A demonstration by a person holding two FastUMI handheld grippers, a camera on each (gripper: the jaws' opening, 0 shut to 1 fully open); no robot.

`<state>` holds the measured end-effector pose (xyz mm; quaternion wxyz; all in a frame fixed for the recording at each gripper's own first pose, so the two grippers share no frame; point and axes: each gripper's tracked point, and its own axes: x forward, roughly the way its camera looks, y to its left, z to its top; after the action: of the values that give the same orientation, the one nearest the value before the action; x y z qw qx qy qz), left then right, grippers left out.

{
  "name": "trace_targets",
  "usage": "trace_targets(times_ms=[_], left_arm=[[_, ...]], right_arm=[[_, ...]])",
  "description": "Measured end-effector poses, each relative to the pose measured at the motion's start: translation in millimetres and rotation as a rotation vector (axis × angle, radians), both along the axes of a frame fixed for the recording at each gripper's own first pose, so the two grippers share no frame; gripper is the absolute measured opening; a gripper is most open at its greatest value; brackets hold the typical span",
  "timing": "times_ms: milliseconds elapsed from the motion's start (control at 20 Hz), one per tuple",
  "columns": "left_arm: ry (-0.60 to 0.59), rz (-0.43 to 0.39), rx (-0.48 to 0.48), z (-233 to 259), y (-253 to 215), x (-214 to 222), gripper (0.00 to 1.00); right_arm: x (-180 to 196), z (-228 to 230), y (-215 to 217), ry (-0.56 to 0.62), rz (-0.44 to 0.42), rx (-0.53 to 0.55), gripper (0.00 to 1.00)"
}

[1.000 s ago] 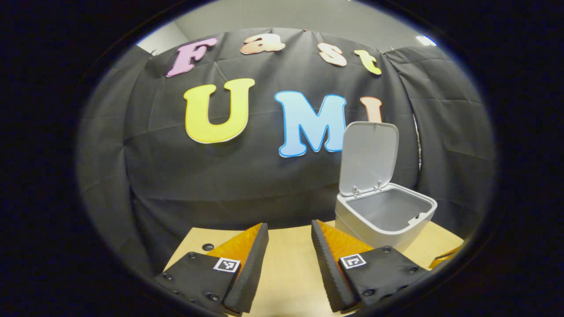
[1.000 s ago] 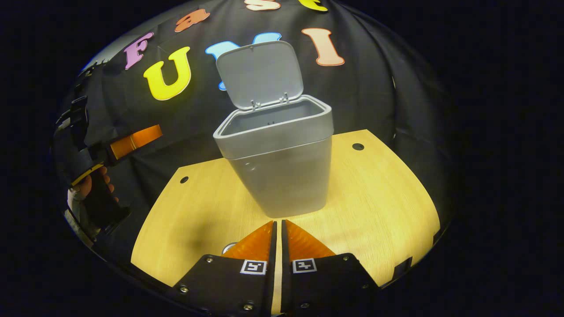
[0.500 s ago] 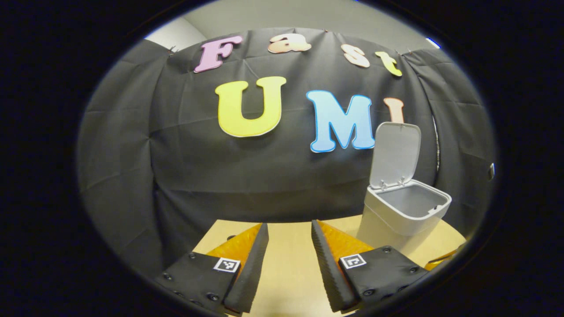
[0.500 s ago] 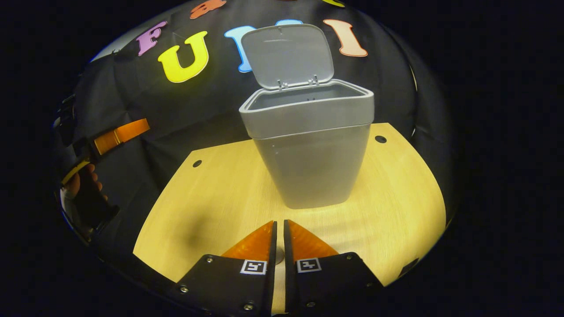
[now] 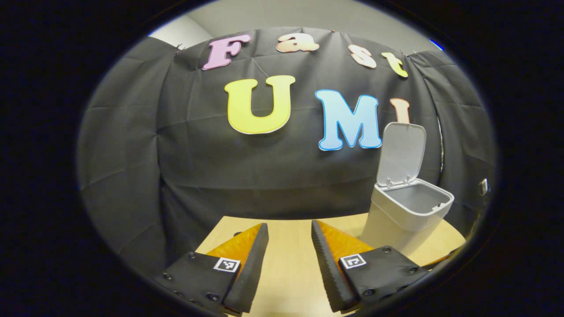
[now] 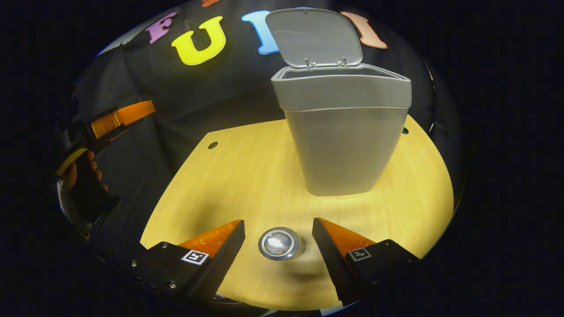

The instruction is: Press the lid of the desktop garbage bin to open it, pick up the crumpled paper on the desktop and throw it into the bin, then pick up the pop can on the desktop and drop it into the bin, and finally close the garbage bin lid.

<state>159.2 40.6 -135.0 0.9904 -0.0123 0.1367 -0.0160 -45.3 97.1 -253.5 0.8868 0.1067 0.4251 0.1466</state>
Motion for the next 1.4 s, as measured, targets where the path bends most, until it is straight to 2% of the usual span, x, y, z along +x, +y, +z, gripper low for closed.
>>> trace_targets(times_ms=[700,1200,1300,1400], left_arm=[[0.026,0.054,0.014,-10,35,-5,0.68],[0.038,0.065,-0.001,-18,41,-2,0.68],[0.039,0.065,-0.003,-19,41,-2,0.68],[0.04,0.063,-0.005,-19,40,-2,0.68]], right_arm=[[-9,-44,18,0.128,0.063,-0.085,0.98],[-14,-61,19,0.163,0.103,-0.159,0.98],[-14,-60,17,0.155,0.117,-0.177,0.87],[-13,-56,17,0.136,0.128,-0.191,0.86]])
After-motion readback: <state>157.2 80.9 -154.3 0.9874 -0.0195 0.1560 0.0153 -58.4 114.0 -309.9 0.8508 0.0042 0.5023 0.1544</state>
